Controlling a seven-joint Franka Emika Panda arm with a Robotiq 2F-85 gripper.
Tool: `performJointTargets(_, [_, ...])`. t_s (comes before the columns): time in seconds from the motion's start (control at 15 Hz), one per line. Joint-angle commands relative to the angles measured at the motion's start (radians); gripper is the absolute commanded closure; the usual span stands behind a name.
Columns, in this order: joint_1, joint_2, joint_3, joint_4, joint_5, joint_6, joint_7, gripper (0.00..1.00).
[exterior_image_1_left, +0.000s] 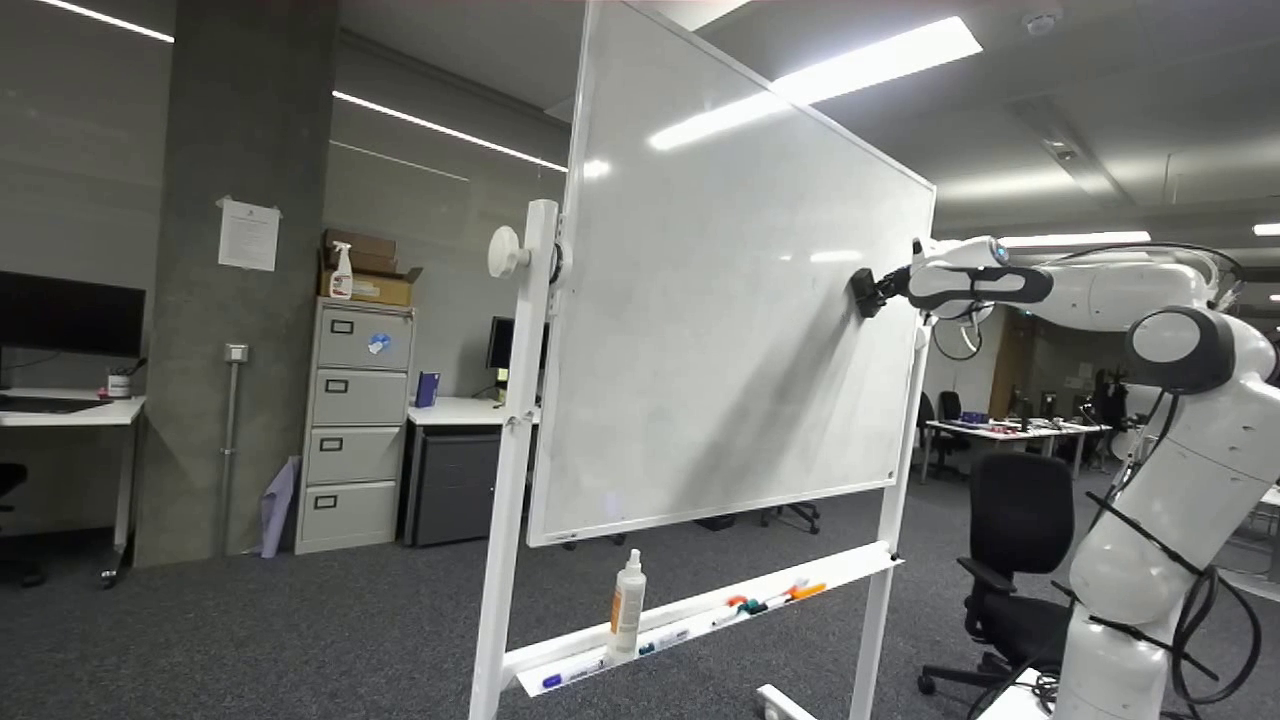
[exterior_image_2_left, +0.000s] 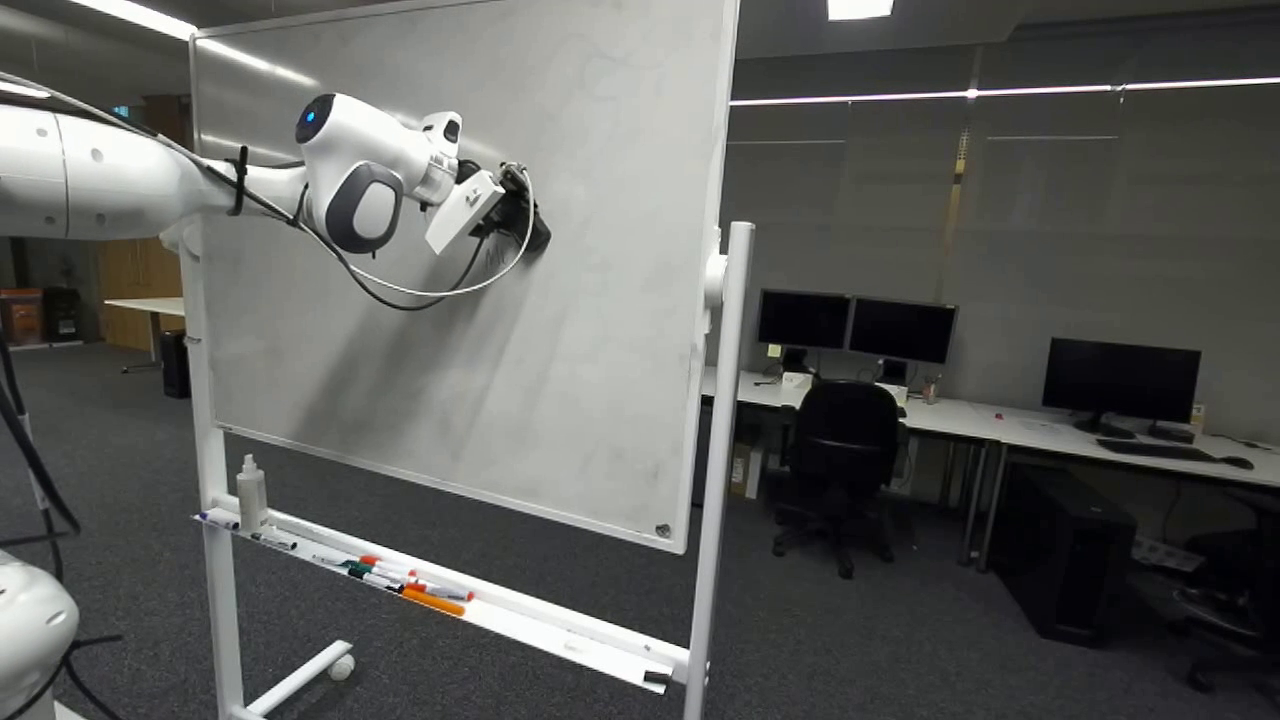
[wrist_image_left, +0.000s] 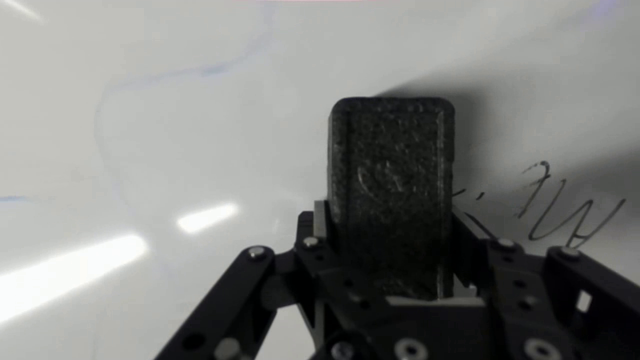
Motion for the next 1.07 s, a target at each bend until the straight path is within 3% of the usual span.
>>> performJointTargets(0.0, [0.047, -0.016, -0.006, -0.046, 0.039, 0.017, -0.019, 0.66])
performJointTargets(0.53, [0.1, -0.064, 0.011, -0.123, 0.031, 0.003, -0.009, 0.66])
performJointTargets(1.0, [0.096, -0.085, 0.043, -0.198, 0.014, -0.005, -0.002, 0.66])
